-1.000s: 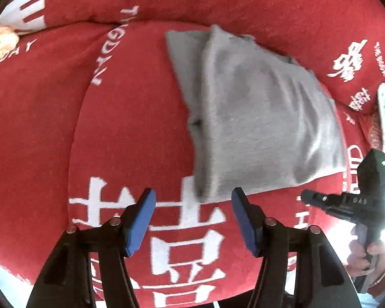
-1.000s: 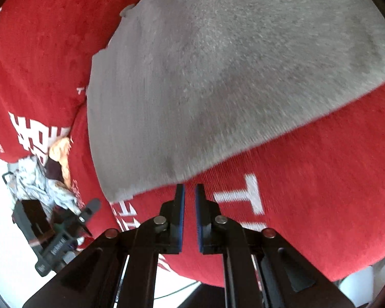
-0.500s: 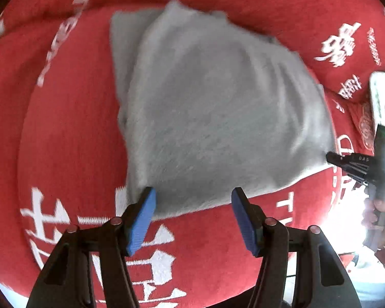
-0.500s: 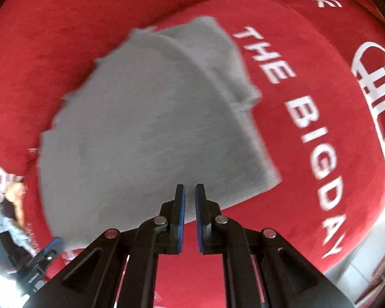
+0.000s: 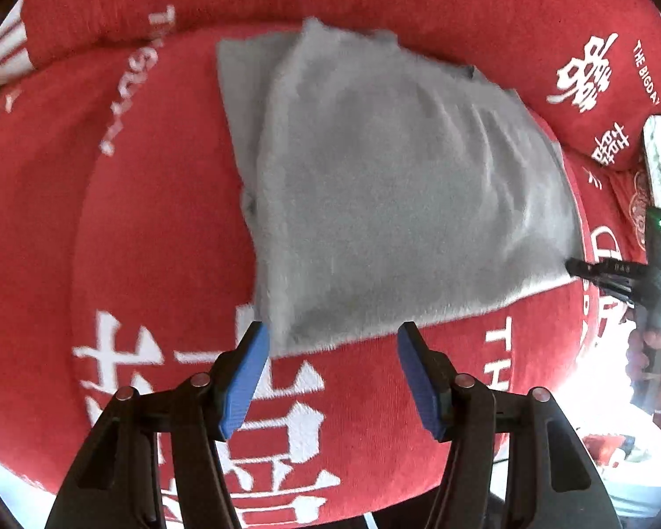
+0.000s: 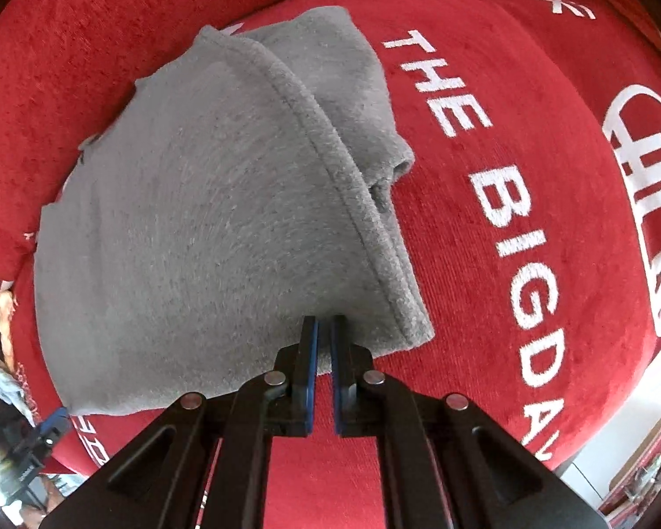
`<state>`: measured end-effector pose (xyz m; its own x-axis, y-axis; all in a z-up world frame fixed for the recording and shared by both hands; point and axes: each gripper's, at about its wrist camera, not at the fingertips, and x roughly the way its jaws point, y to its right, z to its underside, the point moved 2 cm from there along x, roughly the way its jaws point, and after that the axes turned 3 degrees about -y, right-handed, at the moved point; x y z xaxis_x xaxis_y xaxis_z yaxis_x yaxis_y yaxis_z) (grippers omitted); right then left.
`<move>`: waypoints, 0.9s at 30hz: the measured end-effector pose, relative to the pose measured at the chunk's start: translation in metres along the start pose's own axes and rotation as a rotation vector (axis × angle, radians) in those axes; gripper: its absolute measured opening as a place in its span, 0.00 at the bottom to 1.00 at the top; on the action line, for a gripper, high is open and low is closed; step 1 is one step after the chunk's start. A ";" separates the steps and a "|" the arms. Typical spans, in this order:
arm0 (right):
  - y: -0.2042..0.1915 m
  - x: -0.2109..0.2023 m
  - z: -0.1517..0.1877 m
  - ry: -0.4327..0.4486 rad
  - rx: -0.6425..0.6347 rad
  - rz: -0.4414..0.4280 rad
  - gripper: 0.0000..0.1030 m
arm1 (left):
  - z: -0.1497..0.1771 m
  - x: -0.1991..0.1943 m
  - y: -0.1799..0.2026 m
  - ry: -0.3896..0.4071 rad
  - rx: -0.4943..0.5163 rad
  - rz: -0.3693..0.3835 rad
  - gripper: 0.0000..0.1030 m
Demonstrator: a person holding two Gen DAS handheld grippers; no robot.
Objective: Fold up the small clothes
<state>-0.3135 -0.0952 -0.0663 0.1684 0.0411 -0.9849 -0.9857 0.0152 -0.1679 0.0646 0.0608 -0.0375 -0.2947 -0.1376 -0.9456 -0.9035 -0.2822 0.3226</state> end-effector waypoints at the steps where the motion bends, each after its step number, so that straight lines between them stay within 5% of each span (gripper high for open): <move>1: -0.003 -0.003 0.000 0.003 0.001 0.006 0.07 | -0.004 -0.006 0.000 0.020 -0.001 0.008 0.60; 8: -0.074 -0.014 0.001 0.052 -0.094 -0.095 0.07 | -0.065 -0.005 0.002 0.110 -0.013 0.007 0.60; 13: -0.115 0.001 -0.021 0.060 -0.168 -0.080 0.08 | -0.102 0.022 -0.005 0.128 -0.049 -0.057 0.60; 27: -0.113 0.020 -0.030 0.009 -0.139 -0.132 0.08 | -0.090 0.015 -0.079 0.086 -0.218 -0.158 0.60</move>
<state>-0.1986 -0.1261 -0.0686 0.2972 0.0393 -0.9540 -0.9467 -0.1178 -0.2998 0.1593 -0.0043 -0.0736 -0.1195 -0.1529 -0.9810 -0.8451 -0.5029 0.1813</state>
